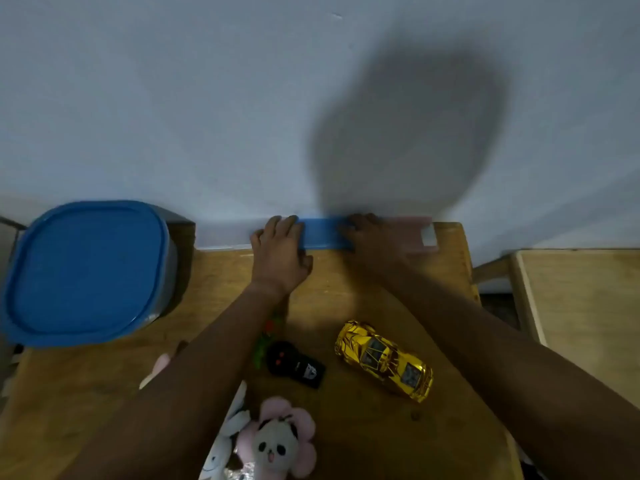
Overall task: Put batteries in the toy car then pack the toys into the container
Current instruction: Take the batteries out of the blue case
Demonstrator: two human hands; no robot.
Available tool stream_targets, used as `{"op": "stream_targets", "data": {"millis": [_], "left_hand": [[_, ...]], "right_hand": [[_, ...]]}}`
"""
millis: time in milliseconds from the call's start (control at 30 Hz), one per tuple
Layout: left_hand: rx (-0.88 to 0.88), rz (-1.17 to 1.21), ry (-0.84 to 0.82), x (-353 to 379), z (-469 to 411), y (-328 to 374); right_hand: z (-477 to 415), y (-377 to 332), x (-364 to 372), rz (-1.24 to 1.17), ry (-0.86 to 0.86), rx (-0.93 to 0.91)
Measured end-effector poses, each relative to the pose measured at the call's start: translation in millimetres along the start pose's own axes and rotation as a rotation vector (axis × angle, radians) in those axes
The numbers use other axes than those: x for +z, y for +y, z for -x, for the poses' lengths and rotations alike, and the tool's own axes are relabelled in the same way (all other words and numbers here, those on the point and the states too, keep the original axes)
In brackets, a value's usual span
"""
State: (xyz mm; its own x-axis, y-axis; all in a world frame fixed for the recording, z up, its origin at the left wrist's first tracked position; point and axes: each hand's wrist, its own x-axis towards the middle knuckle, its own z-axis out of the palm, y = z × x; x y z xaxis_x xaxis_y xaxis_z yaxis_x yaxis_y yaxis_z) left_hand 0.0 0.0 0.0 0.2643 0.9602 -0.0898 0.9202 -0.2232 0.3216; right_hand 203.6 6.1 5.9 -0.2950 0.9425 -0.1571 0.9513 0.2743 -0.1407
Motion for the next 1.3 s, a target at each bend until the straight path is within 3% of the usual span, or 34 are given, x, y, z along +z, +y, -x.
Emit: {"op": "stream_targets", "data": {"millis": [300,667,767,900,1100,1300], "left_hand": [[0.020,0.063,0.102,-1,-11,-8],[0.025,0.040,0.054,-8,-16,-8],[0.002,0.054,0.064,-9,-15,-6],[-0.060,0.094,0.028,-9,-17,-6],[-0.021,0.104,0.085,-7,-2,-2],[0.042,-0.081,0.144,4,17,5]], "right_hand": [[-6,3,-13,0.123,-0.158,-0.081],[-14,-3,-28,0.242,-0.148,-0.167],[-17,13,-41,0.103,-0.099,-0.179],[-13,31,-50,-0.261,0.070,-0.112],[-5,22,-40,-0.366,0.254,0.059],[-4,21,-39,-0.292,0.272,-0.002]]}}
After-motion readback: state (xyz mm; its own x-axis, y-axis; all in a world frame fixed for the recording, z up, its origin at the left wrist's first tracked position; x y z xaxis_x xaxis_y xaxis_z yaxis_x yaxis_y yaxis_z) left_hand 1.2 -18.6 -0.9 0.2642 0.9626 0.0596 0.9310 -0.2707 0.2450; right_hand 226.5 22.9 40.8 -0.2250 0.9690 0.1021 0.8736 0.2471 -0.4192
